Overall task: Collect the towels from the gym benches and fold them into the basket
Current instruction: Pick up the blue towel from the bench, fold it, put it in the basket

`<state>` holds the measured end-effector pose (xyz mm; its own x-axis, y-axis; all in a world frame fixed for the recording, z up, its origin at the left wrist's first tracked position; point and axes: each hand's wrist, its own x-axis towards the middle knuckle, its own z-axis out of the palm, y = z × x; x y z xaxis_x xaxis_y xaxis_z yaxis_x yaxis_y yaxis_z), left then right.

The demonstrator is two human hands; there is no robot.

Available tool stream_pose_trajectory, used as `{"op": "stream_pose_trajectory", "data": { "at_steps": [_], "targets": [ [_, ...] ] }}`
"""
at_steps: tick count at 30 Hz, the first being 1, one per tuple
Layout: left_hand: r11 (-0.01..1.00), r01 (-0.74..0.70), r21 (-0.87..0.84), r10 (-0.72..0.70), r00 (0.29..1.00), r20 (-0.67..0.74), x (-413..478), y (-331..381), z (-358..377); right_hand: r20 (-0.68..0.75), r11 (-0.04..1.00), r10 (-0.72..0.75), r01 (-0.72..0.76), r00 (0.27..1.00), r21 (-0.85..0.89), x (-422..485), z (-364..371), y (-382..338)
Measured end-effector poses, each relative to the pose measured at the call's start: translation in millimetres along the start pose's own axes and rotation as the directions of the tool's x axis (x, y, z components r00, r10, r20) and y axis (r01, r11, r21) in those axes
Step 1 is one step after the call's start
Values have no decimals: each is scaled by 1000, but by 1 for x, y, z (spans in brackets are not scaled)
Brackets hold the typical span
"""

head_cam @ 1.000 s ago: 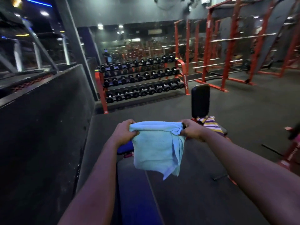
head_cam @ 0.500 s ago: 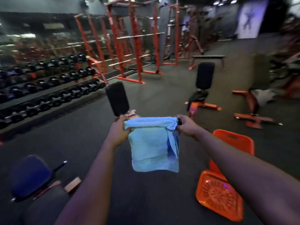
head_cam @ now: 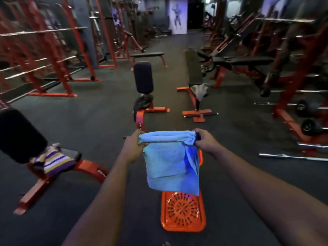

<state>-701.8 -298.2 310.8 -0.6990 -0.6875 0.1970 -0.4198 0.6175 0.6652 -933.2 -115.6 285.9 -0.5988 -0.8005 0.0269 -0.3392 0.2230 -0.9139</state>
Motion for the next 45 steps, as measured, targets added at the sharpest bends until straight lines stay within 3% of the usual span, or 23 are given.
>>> {"op": "stream_pose_trajectory", "data": {
  "at_steps": [8,16,23,27,32,35,38,45],
  "targets": [
    [996,-23,-85,35,989,145,167,-21,108,-118,988,107,-118,987,-95,134,-55,82],
    [991,29,-128,-7,986,168,300,-57,204,-179,974,178,-199,968,-110,267,-69,159],
    [974,224,-32,-214,959,186,369,-124,307,-36,941,293,-295,955,-164,380,-49,278],
    [930,368,21,-363,905,223,397,-167,370,105,917,386,-369,917,-152,432,-27,352],
    [863,491,117,-505,838,208,434,-209,419,152,853,509,-473,847,-221,476,0,419],
    [803,546,237,-590,784,194,450,-225,442,92,769,615,-570,783,-290,497,10,437],
    [785,578,225,-618,760,203,457,-222,448,81,737,649,-599,756,-312,515,14,437],
    [766,638,82,-641,746,184,438,-199,393,168,809,560,-490,812,-325,539,35,379]
  ]
}}
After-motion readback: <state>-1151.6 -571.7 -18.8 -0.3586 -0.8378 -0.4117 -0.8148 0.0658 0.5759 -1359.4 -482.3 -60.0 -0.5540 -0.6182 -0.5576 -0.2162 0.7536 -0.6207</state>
